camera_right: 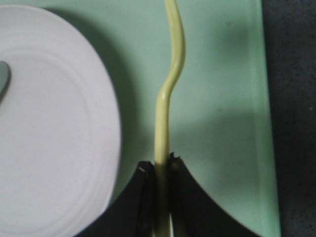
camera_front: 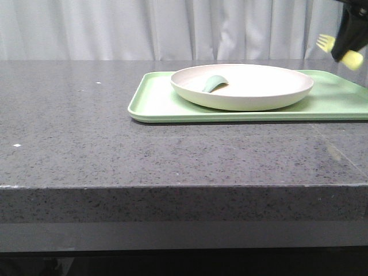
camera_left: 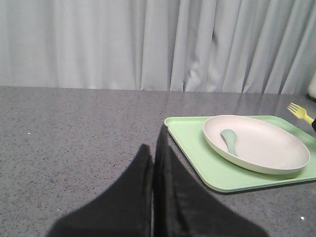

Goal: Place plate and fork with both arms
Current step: 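Lift the yellow fork out of the plate with the right gripper, then lower the fork onto the tray beside the plate and release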

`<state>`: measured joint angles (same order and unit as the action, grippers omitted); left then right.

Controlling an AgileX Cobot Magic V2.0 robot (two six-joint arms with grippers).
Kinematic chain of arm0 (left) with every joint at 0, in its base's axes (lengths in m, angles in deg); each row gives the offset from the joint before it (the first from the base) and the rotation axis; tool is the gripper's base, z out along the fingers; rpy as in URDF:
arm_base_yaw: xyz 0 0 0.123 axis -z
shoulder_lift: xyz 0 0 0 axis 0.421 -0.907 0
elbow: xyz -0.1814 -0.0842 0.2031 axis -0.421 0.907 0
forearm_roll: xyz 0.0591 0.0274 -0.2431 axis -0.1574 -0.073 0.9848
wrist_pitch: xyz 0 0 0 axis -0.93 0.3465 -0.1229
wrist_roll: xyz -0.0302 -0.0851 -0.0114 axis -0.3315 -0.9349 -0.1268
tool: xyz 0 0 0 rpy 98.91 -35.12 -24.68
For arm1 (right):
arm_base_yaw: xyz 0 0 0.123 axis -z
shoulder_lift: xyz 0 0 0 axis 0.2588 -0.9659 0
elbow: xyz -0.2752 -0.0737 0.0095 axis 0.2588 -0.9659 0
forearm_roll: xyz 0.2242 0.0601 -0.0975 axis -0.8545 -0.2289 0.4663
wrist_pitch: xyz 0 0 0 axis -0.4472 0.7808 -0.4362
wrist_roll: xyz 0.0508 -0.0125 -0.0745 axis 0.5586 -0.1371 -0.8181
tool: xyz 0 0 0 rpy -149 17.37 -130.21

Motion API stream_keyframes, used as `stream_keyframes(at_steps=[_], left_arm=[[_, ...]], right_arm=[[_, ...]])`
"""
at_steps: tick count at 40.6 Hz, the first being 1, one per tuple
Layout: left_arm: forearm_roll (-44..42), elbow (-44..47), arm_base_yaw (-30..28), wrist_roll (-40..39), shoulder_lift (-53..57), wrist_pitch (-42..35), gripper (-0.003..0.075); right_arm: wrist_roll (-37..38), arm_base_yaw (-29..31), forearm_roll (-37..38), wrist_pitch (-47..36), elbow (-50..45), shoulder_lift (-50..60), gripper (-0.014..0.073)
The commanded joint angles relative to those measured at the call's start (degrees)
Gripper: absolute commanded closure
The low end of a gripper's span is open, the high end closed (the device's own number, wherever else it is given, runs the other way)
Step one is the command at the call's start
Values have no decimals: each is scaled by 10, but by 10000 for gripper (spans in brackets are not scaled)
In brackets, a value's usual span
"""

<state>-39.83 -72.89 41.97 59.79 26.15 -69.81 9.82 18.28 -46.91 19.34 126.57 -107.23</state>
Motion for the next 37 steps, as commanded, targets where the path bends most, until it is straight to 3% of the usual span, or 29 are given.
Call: stream_keyframes(at_steps=[1,9,12,18,22,32,37], left_arm=[[2,-15,-1,0,-5,-47,738],[2,-15,-1,0,-5,-47,738],[2,-15,-1,0,-5,-47,738],[2,-15,-1,0,-5,-47,738],[2,-15,-1,0,-5,-47,738],[2,-15,-1,0,-5,-47,738],[2,-15,-1,0,-5,-47,738]], right_arm=[[-14,6,5,-9,19,7,631],[-29,5,10,0,18,-24,605],[-29,5,10,1,18,-28,536],[-29,5,10,1,19,-25,316],[-29,5,10,4,27,-16,247],[-29,5,10,6,50,69,265],[-29,5,10,13,49,114,417]])
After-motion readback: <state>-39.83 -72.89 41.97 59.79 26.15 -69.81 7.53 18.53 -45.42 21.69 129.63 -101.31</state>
